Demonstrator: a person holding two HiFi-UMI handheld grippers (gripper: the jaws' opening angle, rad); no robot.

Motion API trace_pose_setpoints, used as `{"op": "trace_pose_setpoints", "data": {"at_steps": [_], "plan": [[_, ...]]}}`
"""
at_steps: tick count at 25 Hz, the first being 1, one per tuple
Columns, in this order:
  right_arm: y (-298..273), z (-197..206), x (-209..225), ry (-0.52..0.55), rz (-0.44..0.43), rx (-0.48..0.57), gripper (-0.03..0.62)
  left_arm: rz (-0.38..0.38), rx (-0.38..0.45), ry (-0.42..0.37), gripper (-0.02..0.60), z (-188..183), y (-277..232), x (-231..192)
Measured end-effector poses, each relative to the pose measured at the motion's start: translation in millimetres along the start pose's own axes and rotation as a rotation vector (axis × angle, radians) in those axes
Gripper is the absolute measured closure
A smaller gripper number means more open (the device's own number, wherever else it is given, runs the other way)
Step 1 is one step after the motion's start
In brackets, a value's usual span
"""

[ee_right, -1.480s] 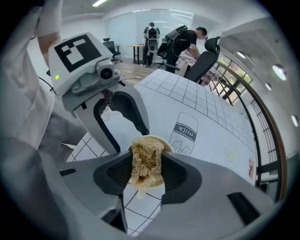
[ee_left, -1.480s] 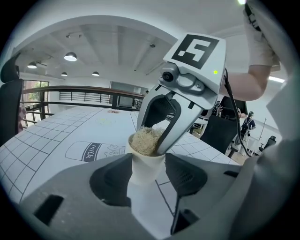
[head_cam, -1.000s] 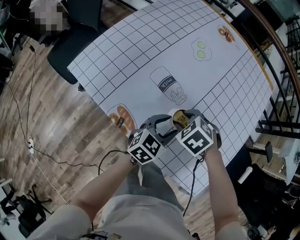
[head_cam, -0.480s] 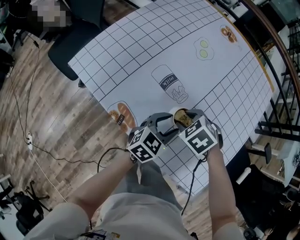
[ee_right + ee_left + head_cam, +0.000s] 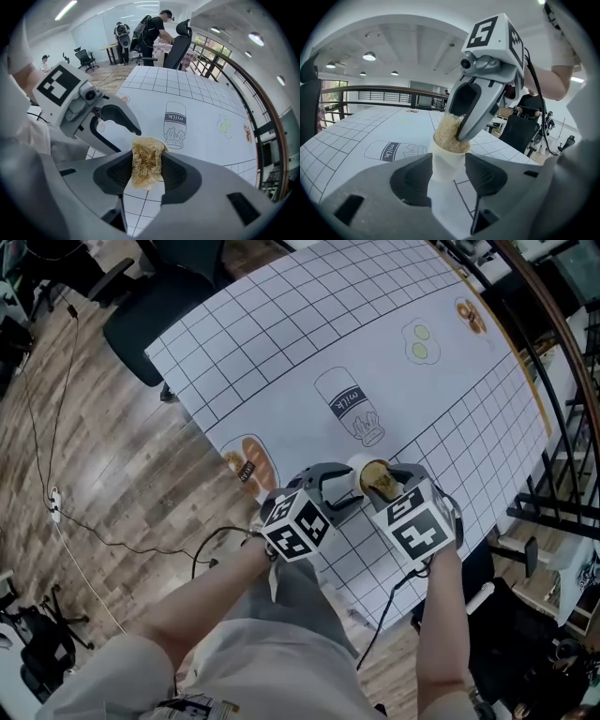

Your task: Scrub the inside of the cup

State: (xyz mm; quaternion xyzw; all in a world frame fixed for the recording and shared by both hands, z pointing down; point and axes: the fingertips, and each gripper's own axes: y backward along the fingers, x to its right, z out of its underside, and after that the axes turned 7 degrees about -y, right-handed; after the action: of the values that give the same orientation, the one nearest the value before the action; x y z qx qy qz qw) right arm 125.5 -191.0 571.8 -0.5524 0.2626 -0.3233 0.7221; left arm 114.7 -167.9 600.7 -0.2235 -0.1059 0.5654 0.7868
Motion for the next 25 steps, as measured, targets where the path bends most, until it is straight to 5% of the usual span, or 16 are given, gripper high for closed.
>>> {"op": "trace_pose_setpoints", "data": {"at_steps": [25], "plan": [[-18,1,-3,-0.108,-0.031,0.04,0.425,0.018,-0.007,0.023,0.374,7,-3,-3]]}}
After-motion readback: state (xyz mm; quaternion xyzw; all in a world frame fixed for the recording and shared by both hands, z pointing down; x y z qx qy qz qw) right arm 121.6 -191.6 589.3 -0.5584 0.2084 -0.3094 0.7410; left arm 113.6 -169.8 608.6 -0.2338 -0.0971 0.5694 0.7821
